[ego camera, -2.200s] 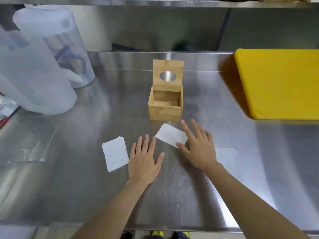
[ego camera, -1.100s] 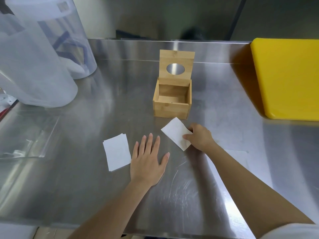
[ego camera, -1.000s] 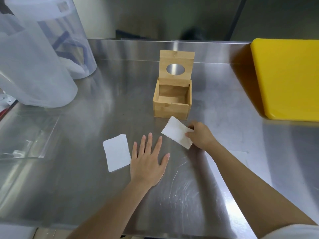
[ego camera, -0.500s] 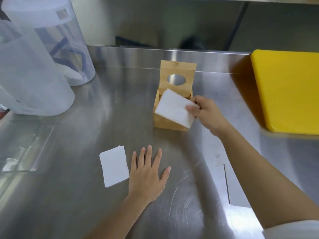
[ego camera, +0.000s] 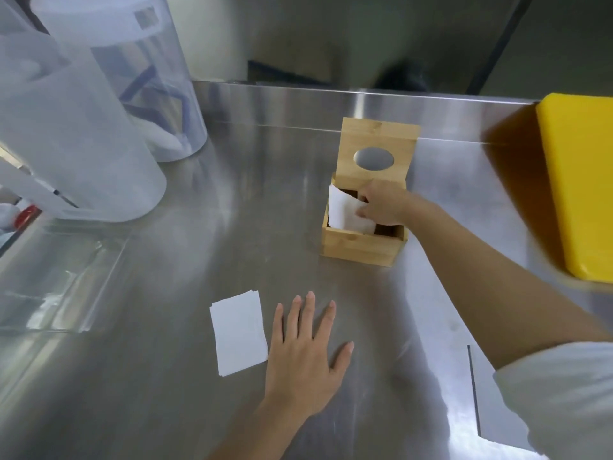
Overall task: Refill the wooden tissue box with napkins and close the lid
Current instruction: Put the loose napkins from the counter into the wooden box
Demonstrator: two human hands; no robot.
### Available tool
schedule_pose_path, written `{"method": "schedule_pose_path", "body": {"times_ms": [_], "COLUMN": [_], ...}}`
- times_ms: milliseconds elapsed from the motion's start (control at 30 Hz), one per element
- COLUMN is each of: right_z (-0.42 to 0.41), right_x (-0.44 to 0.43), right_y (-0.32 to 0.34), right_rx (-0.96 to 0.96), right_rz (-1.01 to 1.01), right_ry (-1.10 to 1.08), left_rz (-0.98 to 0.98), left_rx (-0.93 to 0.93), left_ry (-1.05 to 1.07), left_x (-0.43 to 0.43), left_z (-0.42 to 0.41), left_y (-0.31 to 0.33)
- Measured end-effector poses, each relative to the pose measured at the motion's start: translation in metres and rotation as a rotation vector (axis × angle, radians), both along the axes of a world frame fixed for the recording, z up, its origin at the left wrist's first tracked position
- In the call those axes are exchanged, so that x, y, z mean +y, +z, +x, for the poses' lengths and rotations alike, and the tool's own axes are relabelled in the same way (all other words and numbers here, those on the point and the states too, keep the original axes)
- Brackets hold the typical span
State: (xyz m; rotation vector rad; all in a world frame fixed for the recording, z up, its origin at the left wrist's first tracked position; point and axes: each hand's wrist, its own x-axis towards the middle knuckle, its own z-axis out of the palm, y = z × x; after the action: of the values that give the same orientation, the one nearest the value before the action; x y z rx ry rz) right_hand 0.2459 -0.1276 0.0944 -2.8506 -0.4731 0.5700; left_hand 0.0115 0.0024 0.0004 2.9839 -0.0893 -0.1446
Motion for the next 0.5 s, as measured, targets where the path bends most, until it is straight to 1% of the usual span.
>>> {"method": "schedule_pose_path", "body": {"times_ms": [200, 333, 500], "right_z": [0.009, 0.009, 0.001], "right_x": [0.006, 0.008, 0.012], "right_y": [-0.010, -0.011, -0.009], "right_rx": [0.042, 0.051, -0.005], "right_rz": [-0.195, -0.272, -0.399], "right_ry": [0.091, 0.143, 0.217], "left_rz": [-0.011, -0.011, -0.014], "left_rx": [0.018, 0.027, 0.033], "left_ry": [0.004, 0.004, -0.003], "left_x": [0.001, 0.001, 0.001], "left_z": [0.000, 0.001, 0.002], "left_y": [0.000, -0.001, -0.002]}}
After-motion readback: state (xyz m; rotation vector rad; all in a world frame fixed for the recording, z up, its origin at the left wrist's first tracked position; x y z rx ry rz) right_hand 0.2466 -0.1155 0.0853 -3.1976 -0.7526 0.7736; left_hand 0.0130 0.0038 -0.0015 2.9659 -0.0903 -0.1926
